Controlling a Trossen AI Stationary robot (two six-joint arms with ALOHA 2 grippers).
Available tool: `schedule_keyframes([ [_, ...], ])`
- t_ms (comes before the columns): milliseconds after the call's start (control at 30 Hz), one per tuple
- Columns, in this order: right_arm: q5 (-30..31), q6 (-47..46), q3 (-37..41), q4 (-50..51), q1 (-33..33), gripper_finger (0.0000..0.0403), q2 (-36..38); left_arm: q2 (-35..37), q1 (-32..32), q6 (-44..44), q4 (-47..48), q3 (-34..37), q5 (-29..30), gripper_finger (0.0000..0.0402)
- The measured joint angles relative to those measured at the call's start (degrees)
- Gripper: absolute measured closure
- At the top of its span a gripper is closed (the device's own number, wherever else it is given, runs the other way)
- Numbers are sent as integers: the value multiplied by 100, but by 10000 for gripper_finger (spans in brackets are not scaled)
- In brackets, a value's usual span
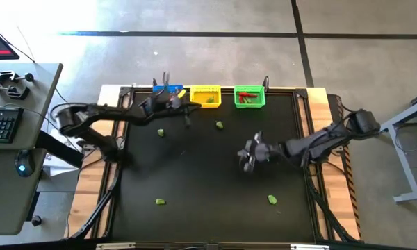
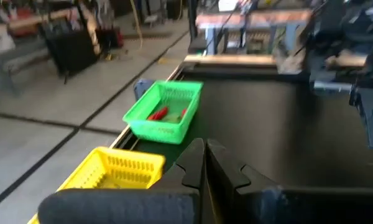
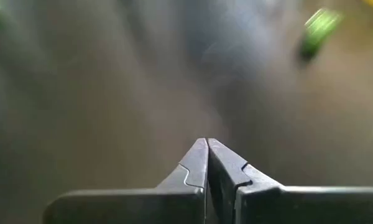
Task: Sort produce into baskets
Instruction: Put the green chili pepper into the yellow bin
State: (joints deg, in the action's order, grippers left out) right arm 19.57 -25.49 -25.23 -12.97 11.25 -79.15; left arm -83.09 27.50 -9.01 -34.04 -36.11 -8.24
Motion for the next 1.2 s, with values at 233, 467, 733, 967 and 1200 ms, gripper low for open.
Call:
schedule_keyframes([
  [233, -59, -2197, -1017, 2901, 1504, 403, 201, 942, -429, 133, -338, 885, 4, 401],
  [467, -695, -4202, -2297, 5168, 2276, 402, 124, 1314, -695, 80, -364, 1199, 12, 401],
  [733, -1648, -5203, -2813, 6024, 2670, 365, -342, 1308, -822, 39, -335, 1230, 12, 401],
  [967, -2471, -5543, -2837, 6081, 2681, 248, -876, 1308, -841, -57, -332, 1230, 12, 401],
  [1200, -2671, -5463, -2837, 6038, 2664, 192, -1268, 1308, -841, -64, -324, 1230, 10, 401],
])
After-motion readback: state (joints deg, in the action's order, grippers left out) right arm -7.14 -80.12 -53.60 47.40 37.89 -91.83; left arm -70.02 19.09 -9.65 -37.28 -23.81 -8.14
